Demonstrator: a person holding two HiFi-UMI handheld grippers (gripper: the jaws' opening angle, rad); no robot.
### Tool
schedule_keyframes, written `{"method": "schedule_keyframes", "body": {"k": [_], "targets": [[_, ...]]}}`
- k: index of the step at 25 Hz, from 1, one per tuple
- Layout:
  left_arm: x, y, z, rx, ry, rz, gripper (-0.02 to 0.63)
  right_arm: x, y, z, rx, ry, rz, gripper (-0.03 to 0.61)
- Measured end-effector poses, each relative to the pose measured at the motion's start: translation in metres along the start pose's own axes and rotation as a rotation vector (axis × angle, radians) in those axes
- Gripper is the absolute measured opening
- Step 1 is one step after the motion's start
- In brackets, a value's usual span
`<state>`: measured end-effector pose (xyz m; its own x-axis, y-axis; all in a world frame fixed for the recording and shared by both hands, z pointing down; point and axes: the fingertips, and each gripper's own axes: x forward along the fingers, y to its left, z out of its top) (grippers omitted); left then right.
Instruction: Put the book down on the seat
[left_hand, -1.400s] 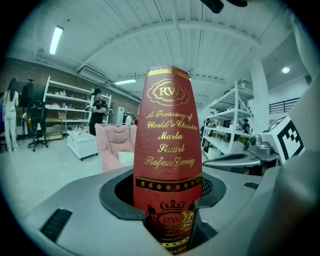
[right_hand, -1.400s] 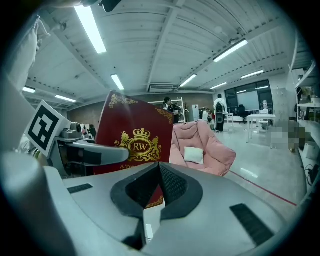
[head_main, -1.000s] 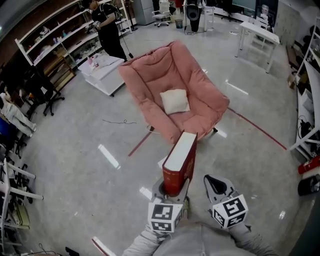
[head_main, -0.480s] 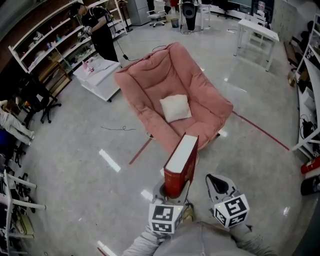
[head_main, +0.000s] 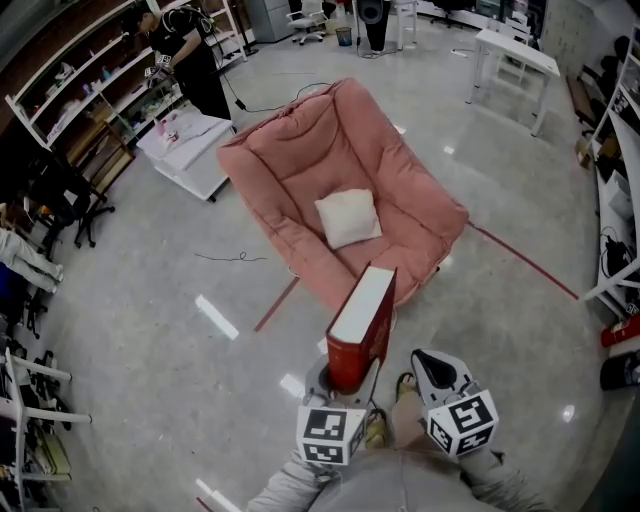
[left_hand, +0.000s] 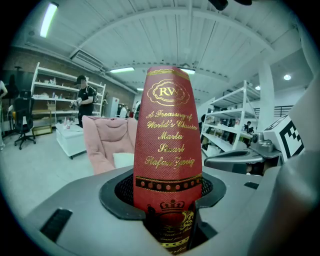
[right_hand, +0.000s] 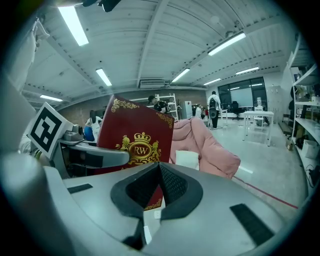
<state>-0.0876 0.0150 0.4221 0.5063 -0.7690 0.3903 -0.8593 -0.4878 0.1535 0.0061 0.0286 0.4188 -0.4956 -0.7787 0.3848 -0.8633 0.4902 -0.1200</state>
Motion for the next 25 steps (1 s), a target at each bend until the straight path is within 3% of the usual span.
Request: {"method": "schedule_keyframes", "body": {"k": [25], "targets": [[0.155, 0.049, 0.042, -0.091, 0.091, 0.078, 0.245, 0.126, -0.118, 0.04, 0.029, 0.101, 0.105, 0.005]]}}
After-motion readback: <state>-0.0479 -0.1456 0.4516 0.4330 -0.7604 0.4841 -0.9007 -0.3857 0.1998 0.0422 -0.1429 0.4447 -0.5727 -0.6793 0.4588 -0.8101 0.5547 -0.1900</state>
